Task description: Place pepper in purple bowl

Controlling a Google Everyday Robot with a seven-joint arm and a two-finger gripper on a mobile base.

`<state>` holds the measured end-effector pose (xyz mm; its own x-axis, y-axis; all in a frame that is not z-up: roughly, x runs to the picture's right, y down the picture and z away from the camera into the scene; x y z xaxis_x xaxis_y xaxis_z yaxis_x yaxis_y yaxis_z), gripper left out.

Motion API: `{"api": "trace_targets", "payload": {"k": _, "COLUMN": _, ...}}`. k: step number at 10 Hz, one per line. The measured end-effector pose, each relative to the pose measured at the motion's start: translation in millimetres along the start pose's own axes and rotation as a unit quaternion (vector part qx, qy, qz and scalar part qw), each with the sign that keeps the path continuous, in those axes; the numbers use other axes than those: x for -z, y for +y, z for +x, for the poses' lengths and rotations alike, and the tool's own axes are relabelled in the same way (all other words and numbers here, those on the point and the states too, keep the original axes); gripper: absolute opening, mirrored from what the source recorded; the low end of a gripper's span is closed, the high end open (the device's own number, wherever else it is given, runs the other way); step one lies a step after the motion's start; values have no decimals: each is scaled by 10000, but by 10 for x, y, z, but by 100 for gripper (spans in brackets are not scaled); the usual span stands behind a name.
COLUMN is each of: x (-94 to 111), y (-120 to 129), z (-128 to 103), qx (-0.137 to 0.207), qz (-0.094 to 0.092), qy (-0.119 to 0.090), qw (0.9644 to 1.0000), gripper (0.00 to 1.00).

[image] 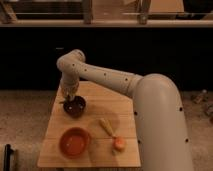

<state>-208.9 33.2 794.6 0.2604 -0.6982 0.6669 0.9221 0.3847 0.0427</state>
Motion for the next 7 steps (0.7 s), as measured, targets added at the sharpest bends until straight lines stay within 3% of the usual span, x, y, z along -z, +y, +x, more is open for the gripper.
{"api": "trace_targets", "payload": {"k": 7, "x": -250, "y": 136, "z": -157, "qx": 236, "qz": -73, "qy": -547, "qw": 9982, "gripper": 0}}
